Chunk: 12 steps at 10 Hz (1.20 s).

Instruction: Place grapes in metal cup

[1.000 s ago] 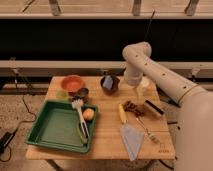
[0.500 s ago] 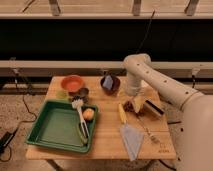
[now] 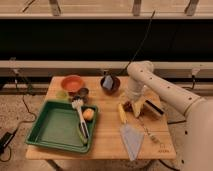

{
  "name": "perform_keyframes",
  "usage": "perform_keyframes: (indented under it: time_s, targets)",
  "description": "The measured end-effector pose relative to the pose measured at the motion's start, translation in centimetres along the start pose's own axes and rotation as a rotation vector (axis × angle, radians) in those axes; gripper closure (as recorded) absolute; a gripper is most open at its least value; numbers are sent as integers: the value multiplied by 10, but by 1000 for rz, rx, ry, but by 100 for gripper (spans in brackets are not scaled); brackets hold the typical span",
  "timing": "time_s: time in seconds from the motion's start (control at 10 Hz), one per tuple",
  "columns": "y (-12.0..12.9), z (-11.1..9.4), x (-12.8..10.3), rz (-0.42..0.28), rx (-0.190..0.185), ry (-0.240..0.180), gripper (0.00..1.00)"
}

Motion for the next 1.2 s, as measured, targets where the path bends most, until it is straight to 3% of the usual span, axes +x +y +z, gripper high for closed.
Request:
perform_keyframes:
  time_s: [0.3,1.0,1.2]
  targets:
    - [-6,6,15,39,33,11,20]
    - [-19,35,39,97,27,43,22]
    - [-23,40,45,117,15,51,41]
